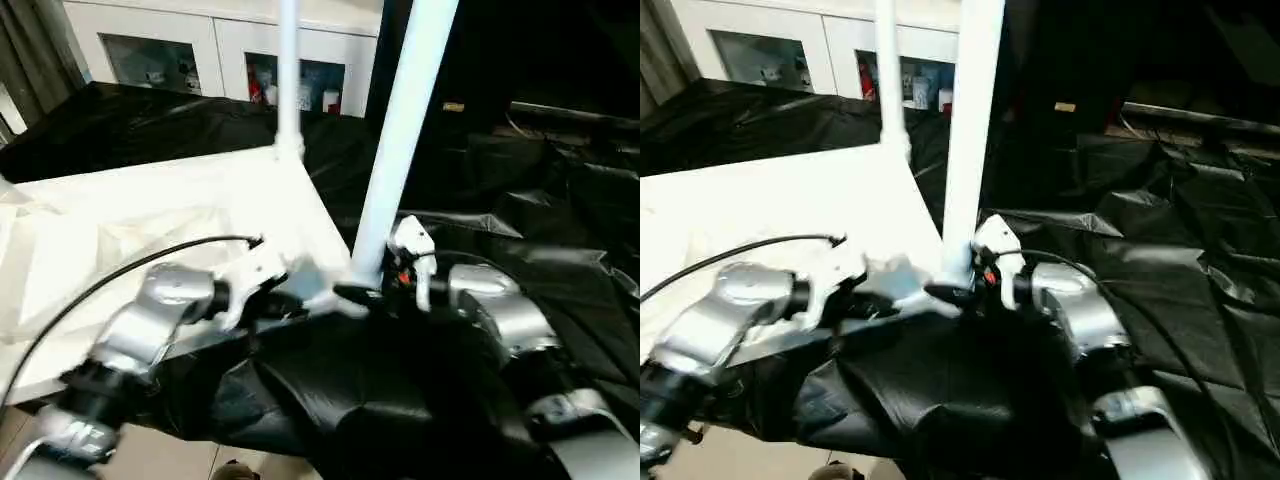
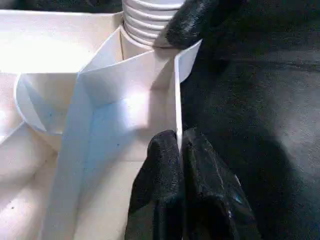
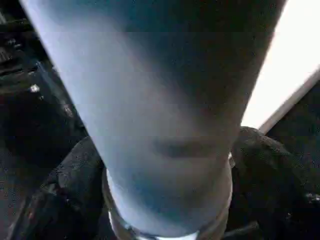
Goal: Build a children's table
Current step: Rotate leg to tighten
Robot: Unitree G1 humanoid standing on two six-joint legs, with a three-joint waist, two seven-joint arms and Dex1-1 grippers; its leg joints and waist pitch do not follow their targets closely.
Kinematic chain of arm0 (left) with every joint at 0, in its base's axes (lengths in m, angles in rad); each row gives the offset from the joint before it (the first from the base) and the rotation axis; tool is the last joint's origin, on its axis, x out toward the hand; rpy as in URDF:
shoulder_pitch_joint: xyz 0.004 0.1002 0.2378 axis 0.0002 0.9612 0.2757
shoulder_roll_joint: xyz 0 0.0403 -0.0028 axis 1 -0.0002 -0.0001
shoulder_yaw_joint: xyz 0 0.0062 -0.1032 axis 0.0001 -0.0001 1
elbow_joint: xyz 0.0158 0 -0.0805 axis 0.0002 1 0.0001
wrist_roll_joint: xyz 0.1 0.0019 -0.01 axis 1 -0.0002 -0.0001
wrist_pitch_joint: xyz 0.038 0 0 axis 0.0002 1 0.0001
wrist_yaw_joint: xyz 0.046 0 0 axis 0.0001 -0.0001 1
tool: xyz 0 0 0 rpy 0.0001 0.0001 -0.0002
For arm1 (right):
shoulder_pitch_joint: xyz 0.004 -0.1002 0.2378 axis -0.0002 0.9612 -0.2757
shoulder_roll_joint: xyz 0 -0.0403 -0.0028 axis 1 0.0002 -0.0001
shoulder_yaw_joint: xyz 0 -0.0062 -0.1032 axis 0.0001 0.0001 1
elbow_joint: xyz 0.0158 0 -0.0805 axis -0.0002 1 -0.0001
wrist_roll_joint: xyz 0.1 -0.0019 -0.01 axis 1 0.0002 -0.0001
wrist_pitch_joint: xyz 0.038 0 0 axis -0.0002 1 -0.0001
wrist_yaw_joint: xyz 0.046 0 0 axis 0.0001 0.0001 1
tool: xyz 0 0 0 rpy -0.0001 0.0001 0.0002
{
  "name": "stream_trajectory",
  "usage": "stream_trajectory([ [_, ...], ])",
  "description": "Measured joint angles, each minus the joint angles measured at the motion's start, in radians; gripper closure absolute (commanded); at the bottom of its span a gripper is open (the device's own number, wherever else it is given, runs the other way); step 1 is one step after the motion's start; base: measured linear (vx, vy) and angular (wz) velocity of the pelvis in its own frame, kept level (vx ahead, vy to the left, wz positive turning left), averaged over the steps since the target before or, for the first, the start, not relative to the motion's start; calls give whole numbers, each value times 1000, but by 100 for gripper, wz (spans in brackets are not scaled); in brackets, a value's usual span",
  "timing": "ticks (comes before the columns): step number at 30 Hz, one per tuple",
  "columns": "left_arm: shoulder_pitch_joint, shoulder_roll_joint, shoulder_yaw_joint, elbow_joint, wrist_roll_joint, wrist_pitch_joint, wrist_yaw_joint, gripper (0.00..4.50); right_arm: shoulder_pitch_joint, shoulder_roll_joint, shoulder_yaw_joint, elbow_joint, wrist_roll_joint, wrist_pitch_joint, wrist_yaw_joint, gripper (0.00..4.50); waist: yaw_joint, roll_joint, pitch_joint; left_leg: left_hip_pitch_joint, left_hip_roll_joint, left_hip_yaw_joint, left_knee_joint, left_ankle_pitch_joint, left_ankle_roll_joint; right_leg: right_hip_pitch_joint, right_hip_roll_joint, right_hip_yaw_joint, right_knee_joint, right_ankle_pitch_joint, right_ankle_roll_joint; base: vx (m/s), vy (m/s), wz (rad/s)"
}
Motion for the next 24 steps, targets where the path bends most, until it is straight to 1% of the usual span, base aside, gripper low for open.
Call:
stream_trajectory([
  [1,1,4,-1,-2,0,-1,-5,450,2,0,4,0,0,0,6,71,0,0,0,0,0,0,0,0,0,0,0,0,0,0,0,0,0,0],
  [2,1,8,-1,-2,0,-2,-12,450,3,-1,8,0,-1,-1,10,96,0,0,0,0,0,0,1,0,0,0,0,0,1,0,0,0,0,0],
  [4,1,12,0,-3,0,-4,-16,450,3,-1,12,0,-1,-7,20,96,-1,-1,0,0,0,0,2,0,0,0,0,0,1,0,0,0,0,0],
  [7,1,12,1,-3,-1,-4,-17,450,3,-1,14,0,0,-10,27,132,-2,-2,-1,0,0,0,3,0,0,0,0,0,1,0,0,0,0,0],
  [9,1,11,2,-3,-5,-1,-17,450,4,0,15,-1,3,-9,34,132,-2,-2,-1,0,0,0,2,0,0,0,0,0,1,0,0,0,0,0],
  [10,2,10,3,-3,-5,1,-17,450,4,0,15,-2,3,-9,34,141,-2,-2,-1,0,0,0,2,0,0,0,0,0,1,0,0,0,0,0],
  [11,2,6,3,-3,-6,2,-16,450,5,0,15,-2,3,-8,34,161,-2,-2,-1,0,0,0,2,0,0,0,0,0,1,0,0,0,0,0],
  [12,2,0,3,-2,-5,2,-10,450,5,2,14,-1,3,-7,24,164,-2,-2,-1,-1,0,0,2,0,0,0,0,0,1,0,0,0,0,0],
  [14,0,-12,4,6,6,2,25,450,5,22,3,12,-3,-8,-34,165,-4,-3,-2,0,0,0,3,0,0,0,0,0,2,0,0,0,0,0],
  [16,-31,-54,4,54,40,6,101,450,-1,67,-33,57,-14,-12,-160,171,-5,-4,-2,1,0,1,4,0,0,2,0,1,3,0,0,0,0,0],
  [17,-57,-91,4,89,53,13,152,450,-14,94,-59,87,-20,-11,-245,173,-5,-5,-3,3,0,1,5,0,0,3,0,1,3,-2,5,0,0,0],
  [18,-74,-116,5,112,64,18,188,450,-26,112,-72,107,-25,-6,-305,173,-5,-4,-3,3,0,1,6,0,0,3,0,2,3,-3,5,0,0,0],
  [21,-116,-195,14,175,81,49,294,450,-58,178,-126,163,-25,11,-491,173,-6,-4,-3,4,-1,1,6,0,0,5,0,3,2,-3,5,0,0,0],
  [23,-142,-232,16,209,84,68,350,450,-88,207,-148,202,-25,18,-591,173,-7,-4,-3,4,-1,1,7,0,0,6,-1,3,1,-3,5,0,0,0],
  [24,-144,-242,16,211,84,74,363,450,-91,211,-150,207,-25,16,-610,173,-7,-3,-4,4,-1,0,7,0,0,6,-1,3,1,-3,5,0,0,0],
])
